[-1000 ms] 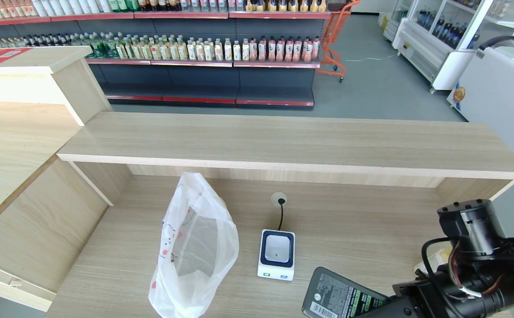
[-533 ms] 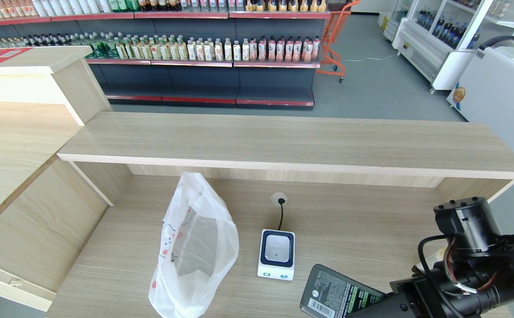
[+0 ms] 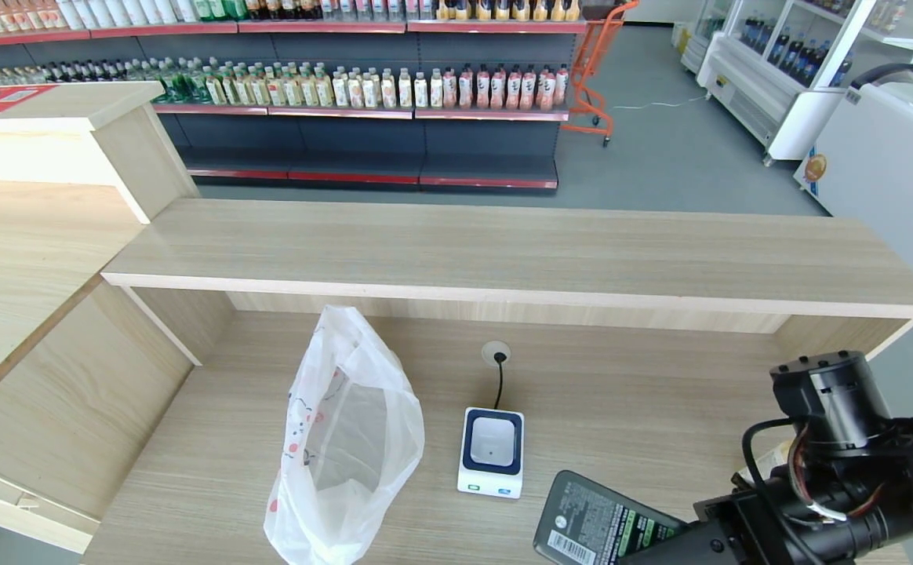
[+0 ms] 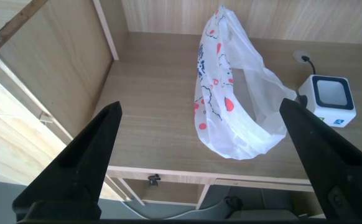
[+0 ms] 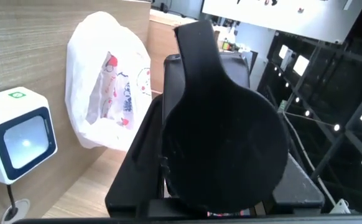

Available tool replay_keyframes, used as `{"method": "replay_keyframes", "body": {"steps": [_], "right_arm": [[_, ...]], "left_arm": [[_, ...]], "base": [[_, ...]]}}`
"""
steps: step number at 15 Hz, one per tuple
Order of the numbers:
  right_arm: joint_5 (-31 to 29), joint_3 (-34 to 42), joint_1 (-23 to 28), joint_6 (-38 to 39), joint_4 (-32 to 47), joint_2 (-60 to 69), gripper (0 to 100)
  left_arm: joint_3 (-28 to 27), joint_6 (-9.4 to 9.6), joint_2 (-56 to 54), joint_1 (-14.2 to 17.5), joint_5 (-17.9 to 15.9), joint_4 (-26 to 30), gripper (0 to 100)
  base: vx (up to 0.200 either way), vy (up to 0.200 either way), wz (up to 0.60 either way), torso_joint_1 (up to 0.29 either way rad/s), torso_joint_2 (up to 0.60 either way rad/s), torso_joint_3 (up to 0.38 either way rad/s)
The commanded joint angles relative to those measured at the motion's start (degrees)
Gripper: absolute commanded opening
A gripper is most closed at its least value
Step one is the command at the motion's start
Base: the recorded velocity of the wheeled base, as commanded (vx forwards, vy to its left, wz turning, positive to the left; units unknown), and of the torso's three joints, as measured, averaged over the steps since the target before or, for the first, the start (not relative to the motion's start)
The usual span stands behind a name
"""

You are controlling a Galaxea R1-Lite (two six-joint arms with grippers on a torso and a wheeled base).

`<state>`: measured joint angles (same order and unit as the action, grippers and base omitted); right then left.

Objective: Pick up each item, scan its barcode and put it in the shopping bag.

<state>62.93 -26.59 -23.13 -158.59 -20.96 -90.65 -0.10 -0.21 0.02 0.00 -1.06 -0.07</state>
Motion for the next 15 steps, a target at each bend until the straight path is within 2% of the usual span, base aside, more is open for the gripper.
{"method": "replay_keyframes", "body": {"steps": [1,2,3,5,6,8,9,10,12,14,15], "right_arm": [[-0.17,-0.13,0.80,9.26,-0.23,0.30,0],[-0.70,0.04,3.26,15.68,-0.14,1.26,0],[-2.55,0.22,9.77,24.55,-0.14,5.22,0],[-10.72,1.19,21.02,39.85,-0.05,14.45,0],[-13.09,1.54,22.95,46.09,0.13,16.56,0],[-13.53,1.98,24.62,73.07,-0.05,16.21,0],[-13.88,2.07,25.23,81.68,0.04,16.47,0],[-15.29,2.24,25.76,97.59,0.21,15.85,0],[-16.70,2.15,25.67,119.83,0.30,11.64,0],[-16.79,1.63,21.90,138.99,0.04,6.63,0],[-16.79,0.84,19.96,144.44,-0.14,3.64,0]], "left_arm": [[0.01,-0.06,-0.02,0.00,0.01,-0.01,100],[0.01,-0.06,-0.02,0.00,0.01,-0.01,100],[0.01,-0.06,-0.02,0.00,0.01,-0.01,100],[0.01,-0.06,-0.02,0.00,0.01,-0.01,100],[0.01,0.03,-0.02,0.00,0.01,-0.01,100],[0.01,0.03,-0.02,0.00,0.01,-0.01,100],[0.01,0.03,-0.02,0.00,0.01,-0.01,100],[0.01,-0.06,-0.02,0.00,0.01,-0.01,100],[0.01,-0.06,-0.02,0.00,0.01,-0.01,100],[0.01,-0.06,-0.02,0.00,0.01,-0.01,100],[0.01,0.03,-0.02,0.00,0.01,-0.01,100]], "base": [[0.000,0.000,0.00,0.000,0.00,0.000],[0.000,0.000,0.00,0.000,0.00,0.000],[0.000,0.000,0.00,0.000,0.00,0.000],[0.000,0.000,0.00,0.000,0.00,0.000],[0.000,0.000,0.00,0.000,0.00,0.000],[0.000,0.000,0.00,0.000,0.00,0.000],[0.000,0.000,0.00,0.000,0.00,0.000],[0.000,0.000,0.00,0.000,0.00,0.000],[0.000,0.000,0.00,0.000,0.00,0.000],[0.000,0.000,0.00,0.000,0.00,0.000],[0.000,0.000,0.00,0.000,0.00,0.000]]}}
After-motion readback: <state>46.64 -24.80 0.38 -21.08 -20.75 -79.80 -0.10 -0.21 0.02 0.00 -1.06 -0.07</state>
